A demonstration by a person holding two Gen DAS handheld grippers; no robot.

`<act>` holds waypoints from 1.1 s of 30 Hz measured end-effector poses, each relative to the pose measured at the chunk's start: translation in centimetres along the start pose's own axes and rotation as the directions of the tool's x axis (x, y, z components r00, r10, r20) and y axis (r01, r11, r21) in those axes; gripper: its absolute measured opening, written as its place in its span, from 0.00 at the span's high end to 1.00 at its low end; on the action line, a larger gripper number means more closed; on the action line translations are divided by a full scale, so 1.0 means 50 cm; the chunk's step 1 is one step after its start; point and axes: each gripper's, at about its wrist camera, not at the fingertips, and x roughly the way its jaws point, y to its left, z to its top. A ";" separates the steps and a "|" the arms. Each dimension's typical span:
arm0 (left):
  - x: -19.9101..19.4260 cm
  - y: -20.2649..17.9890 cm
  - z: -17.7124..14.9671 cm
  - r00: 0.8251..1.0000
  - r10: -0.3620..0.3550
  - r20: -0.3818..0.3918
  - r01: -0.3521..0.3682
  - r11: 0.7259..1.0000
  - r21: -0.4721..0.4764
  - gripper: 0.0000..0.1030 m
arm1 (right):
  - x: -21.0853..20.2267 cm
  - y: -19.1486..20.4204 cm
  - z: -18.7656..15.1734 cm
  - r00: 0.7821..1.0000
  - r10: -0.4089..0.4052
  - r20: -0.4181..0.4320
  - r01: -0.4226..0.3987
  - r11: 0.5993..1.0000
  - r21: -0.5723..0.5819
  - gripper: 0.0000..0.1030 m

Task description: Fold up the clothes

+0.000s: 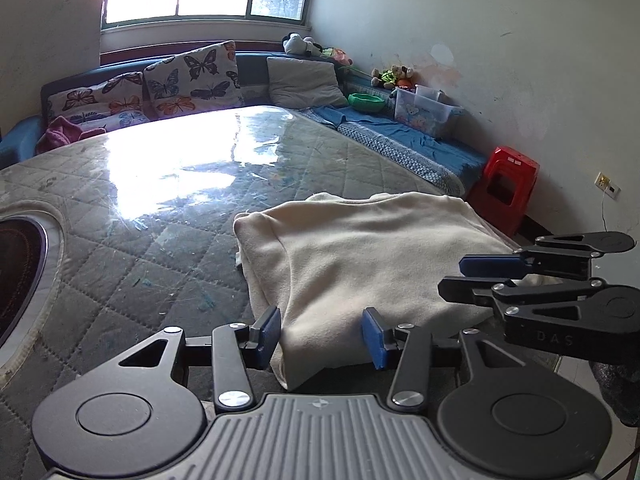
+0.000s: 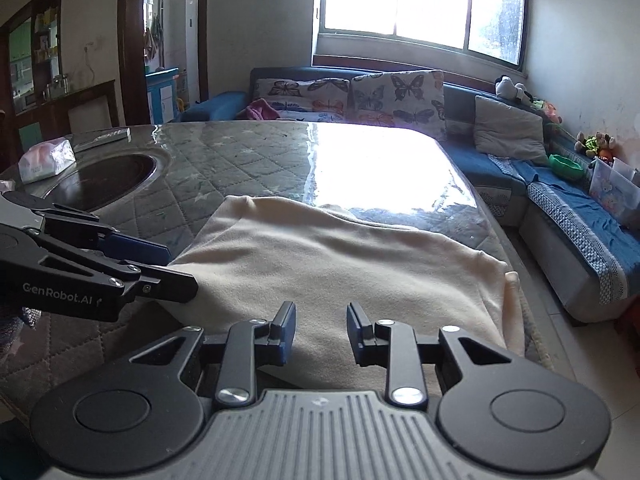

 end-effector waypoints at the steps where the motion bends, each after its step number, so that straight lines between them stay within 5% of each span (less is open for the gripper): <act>1: -0.004 0.003 0.001 1.000 0.000 0.001 0.000 1.000 -0.007 0.50 | -0.003 0.000 0.000 1.000 0.002 0.001 -0.002 1.000 0.001 0.68; 21: -0.037 0.038 -0.013 0.997 0.064 -0.032 -0.067 0.993 -0.101 0.19 | -0.021 0.066 -0.017 0.998 0.057 -0.016 -0.058 0.995 -0.080 0.55; 33: -0.049 -0.007 -0.031 0.994 0.103 -0.042 -0.105 0.993 -0.050 0.01 | -0.040 0.021 -0.049 0.999 -0.017 -0.041 0.022 0.994 0.105 0.47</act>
